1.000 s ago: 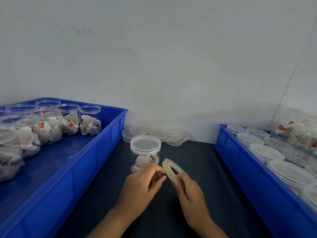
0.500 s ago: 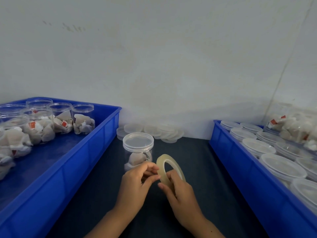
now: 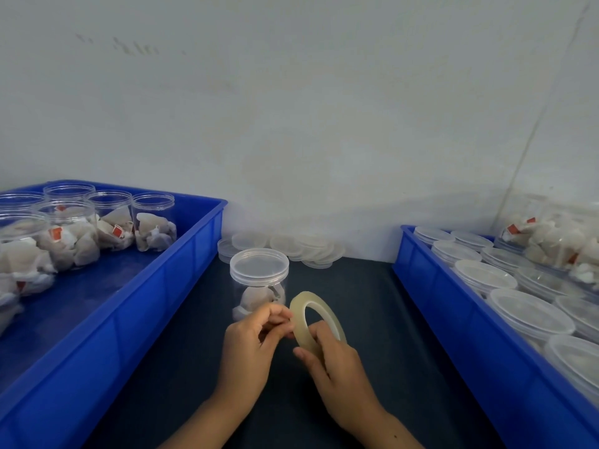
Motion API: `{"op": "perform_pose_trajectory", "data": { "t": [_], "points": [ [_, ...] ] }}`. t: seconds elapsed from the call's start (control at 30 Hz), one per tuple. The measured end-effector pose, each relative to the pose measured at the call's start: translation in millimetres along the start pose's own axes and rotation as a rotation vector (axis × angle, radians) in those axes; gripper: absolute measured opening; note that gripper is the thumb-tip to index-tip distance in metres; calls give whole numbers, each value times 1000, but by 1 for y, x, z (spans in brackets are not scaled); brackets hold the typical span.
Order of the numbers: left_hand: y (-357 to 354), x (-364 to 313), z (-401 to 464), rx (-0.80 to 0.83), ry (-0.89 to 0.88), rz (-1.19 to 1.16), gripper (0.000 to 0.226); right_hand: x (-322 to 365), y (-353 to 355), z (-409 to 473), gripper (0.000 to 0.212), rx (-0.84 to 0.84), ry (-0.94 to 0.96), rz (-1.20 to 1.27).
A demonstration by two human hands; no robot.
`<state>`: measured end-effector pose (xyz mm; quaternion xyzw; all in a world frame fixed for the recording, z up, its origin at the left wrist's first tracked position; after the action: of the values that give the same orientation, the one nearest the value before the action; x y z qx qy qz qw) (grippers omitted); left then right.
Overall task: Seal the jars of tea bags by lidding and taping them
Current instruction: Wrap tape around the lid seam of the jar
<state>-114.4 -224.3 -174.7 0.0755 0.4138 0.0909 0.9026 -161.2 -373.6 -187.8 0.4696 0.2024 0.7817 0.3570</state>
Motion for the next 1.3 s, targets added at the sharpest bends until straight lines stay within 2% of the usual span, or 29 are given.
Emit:
{"op": "perform_pose_trajectory", "data": {
  "t": [0.53, 0.7, 0.87, 1.17, 1.3],
  "points": [
    [-5, 3, -1, 71, -31, 151, 23, 2, -1, 0, 21, 6, 27, -43],
    [-5, 2, -4, 90, -5, 113, 32, 2, 0, 1, 21, -26, 10, -33],
    [-5, 4, -2, 99, 45, 56, 13, 1, 1, 0, 18, -37, 0, -21],
    [1, 2, 0, 85, -132, 130, 13, 3, 1, 0, 21, 6, 15, -51],
    [1, -7, 0, 51, -229, 137, 16, 2, 2, 5, 32, -54, -57, -102]
  ]
}}
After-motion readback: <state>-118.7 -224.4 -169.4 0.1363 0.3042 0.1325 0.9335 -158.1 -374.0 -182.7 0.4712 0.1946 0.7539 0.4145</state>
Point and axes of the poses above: each hand's wrist, its own z-axis towards the middle knuckle, its own y-axis out of the back of the hand, x = y × z, the point moved 1 cm from there along z, towards the middle knuckle, and after that the axes turned 5 degrees about -x, right-handed, at the moved point
